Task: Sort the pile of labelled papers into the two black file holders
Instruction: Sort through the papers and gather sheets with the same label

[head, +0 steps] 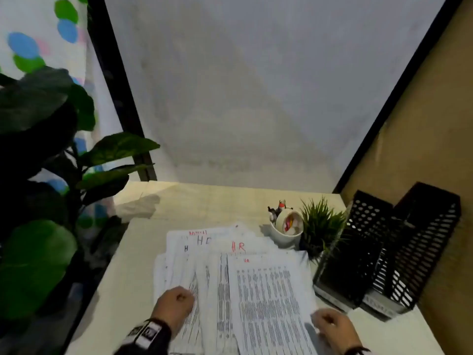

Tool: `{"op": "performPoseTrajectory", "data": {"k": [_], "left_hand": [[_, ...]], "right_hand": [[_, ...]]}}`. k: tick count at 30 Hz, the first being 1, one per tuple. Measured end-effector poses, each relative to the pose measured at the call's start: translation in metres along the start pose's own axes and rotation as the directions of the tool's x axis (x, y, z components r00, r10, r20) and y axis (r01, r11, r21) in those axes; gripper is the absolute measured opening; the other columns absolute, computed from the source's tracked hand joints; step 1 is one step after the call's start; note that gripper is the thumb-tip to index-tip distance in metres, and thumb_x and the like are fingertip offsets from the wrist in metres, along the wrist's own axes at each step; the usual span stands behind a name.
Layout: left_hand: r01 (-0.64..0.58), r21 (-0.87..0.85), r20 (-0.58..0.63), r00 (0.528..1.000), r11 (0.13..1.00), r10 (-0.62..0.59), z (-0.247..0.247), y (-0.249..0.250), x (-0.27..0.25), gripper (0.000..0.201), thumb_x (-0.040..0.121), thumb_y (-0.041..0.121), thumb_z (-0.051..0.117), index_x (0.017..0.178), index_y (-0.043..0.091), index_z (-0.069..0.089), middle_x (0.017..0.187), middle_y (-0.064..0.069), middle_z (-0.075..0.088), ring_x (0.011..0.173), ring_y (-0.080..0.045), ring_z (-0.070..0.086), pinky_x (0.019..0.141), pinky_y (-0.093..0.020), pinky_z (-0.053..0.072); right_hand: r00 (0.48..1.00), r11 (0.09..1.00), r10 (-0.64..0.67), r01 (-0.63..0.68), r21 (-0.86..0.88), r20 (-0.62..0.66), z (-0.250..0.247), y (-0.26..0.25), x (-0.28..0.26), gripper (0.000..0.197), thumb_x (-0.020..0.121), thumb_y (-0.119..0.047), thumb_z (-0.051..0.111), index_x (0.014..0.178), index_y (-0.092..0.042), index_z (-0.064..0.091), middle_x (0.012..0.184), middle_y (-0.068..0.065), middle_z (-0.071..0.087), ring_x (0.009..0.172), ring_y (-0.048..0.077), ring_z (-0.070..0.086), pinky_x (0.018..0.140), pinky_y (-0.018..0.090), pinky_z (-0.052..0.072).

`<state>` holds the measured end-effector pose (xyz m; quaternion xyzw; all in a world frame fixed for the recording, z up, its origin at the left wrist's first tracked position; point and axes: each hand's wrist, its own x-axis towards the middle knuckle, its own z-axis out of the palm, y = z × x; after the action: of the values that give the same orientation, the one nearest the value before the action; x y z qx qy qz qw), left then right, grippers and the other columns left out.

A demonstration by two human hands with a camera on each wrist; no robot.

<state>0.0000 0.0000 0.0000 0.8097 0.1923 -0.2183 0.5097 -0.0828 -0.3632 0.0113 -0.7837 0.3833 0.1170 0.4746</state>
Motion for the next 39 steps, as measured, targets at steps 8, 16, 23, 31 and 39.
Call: {"op": "performPoseTrajectory", "data": {"k": [8,16,23,31,39], "left_hand": [[0.177,-0.135,0.065,0.983,0.975,-0.169,0.092,0.027,0.032,0.026,0.084,0.024,0.061,0.064,0.007,0.059,0.058,-0.009,0.056,0.049,-0.019,0.049,0.063,-0.028,0.042],[0.012,0.06,0.194,0.981,0.998,-0.024,0.123,0.039,0.025,0.037,0.091,0.024,0.056,0.121,0.004,0.059,0.116,-0.022,0.065,0.104,-0.037,0.063,0.087,-0.034,0.051],[-0.132,-0.016,0.214,0.968,0.991,0.132,0.113,0.048,0.013,0.012,0.087,0.007,0.061,0.098,0.005,0.065,0.104,-0.012,0.068,0.097,-0.026,0.063,0.088,-0.033,0.052],[-0.102,-0.033,0.123,0.987,0.994,0.105,0.093,0.055,0.012,0.035,0.086,-0.008,0.041,0.087,0.009,0.072,0.097,-0.012,0.07,0.089,-0.028,0.064,0.081,-0.035,0.054],[0.229,-0.066,-0.143,0.961,0.971,-0.236,0.08,0.053,0.022,0.047,0.092,0.013,0.048,0.137,0.002,0.039,0.14,-0.018,0.046,0.126,-0.035,0.048,0.104,-0.036,0.037]], "right_hand": [[0.979,0.999,0.046,-0.047,0.0,-0.201,0.023,-0.017,0.005,0.037,0.079,-0.009,0.066,0.113,0.001,0.058,0.091,0.012,0.056,0.077,0.026,0.05,0.074,0.03,0.04],[0.984,0.996,0.004,0.012,0.086,-0.178,0.044,-0.012,0.009,0.029,0.074,-0.007,0.067,0.102,-0.004,0.07,0.096,0.015,0.072,0.081,0.026,0.064,0.077,0.028,0.047],[0.954,0.983,-0.114,0.15,0.11,-0.279,0.043,-0.012,0.012,0.061,0.065,-0.026,0.079,0.122,-0.014,0.058,0.125,0.009,0.054,0.116,0.028,0.051,0.101,0.044,0.043],[0.998,0.884,0.012,0.016,0.467,-0.056,0.038,-0.025,0.005,0.013,0.075,0.002,0.071,0.087,0.004,0.067,0.085,0.017,0.072,0.072,0.025,0.069,0.06,0.027,0.054],[0.995,0.795,0.035,-0.083,0.601,0.091,0.043,-0.014,-0.002,0.024,0.075,0.022,0.056,0.065,0.002,0.065,0.065,0.009,0.062,0.063,0.023,0.059,0.058,0.025,0.048]]}}
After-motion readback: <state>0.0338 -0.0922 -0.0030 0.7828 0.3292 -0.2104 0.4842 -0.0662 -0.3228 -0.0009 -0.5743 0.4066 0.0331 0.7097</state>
